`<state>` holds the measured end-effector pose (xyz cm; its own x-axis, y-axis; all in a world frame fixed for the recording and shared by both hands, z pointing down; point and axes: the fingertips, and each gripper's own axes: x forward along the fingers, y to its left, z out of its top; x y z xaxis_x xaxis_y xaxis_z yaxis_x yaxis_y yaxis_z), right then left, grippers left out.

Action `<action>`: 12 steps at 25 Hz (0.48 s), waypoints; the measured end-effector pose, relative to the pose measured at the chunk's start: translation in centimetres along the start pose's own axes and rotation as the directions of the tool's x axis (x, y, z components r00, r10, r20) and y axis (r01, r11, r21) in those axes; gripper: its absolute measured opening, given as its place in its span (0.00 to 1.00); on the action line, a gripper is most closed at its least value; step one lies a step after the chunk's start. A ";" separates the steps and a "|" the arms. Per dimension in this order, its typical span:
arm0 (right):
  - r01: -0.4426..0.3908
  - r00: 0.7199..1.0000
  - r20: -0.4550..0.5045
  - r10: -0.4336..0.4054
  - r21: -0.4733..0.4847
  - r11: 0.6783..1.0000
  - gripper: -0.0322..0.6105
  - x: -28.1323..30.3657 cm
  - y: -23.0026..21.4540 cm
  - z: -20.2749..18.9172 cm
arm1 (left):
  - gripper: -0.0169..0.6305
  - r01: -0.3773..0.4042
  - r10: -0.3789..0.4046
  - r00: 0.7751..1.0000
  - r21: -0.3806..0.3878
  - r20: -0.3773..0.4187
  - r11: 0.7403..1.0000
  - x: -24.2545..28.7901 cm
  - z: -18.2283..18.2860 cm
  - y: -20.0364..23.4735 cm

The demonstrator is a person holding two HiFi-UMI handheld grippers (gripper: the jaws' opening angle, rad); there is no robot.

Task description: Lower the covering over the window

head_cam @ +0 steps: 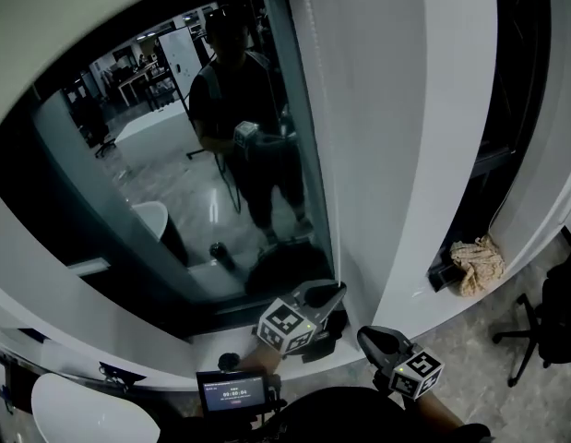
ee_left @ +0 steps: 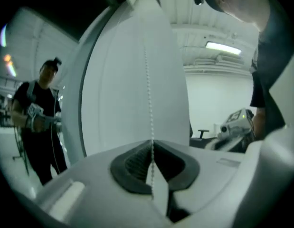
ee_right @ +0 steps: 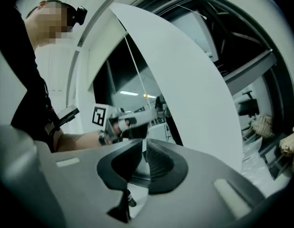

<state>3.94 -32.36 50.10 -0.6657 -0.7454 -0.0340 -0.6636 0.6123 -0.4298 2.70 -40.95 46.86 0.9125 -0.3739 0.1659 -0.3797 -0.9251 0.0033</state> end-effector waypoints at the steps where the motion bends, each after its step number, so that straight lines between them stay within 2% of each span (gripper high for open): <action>1: 0.016 1.000 0.015 -0.016 -0.002 1.000 0.10 -0.1 -0.1 0.4 | 0.04 0.001 -0.004 0.999 -0.064 -0.034 0.998 -0.2 -2.6 -0.5; 3: 0.043 0.998 0.041 -0.043 -0.002 0.999 0.10 -0.3 -0.1 1.4 | 0.04 -0.005 -0.011 0.996 -0.175 -0.090 0.984 -0.9 -7.3 -1.7; 5: 0.051 0.996 0.078 -0.051 -0.003 0.999 0.10 -0.4 0.1 2.7 | 0.04 -0.019 -0.024 0.985 -0.242 -0.171 0.970 -1.5 -11.9 -3.5; 9: 0.019 0.988 0.154 -0.012 -0.046 0.999 0.13 0.1 1.8 6.2 | 0.04 -0.040 -0.080 0.926 -0.307 -0.368 0.951 -2.7 -22.3 -7.9; 11: -0.019 0.984 0.177 0.036 -0.095 0.995 0.15 0.7 3.4 8.7 | 0.04 -0.056 -0.097 0.899 -0.334 -0.426 0.941 -3.4 -26.4 -9.2; 12: -0.040 0.982 0.179 0.063 -0.128 0.991 0.16 1.0 4.2 9.8 | 0.04 -0.060 -0.108 0.894 -0.353 -0.435 0.934 -3.7 -27.4 -9.8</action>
<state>3.82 -33.09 39.43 -0.6343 -0.7404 -0.2225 -0.6743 0.6706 -0.3092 -1.12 -28.74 73.26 0.7901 -0.2059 0.5773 -0.4627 -0.8182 0.3413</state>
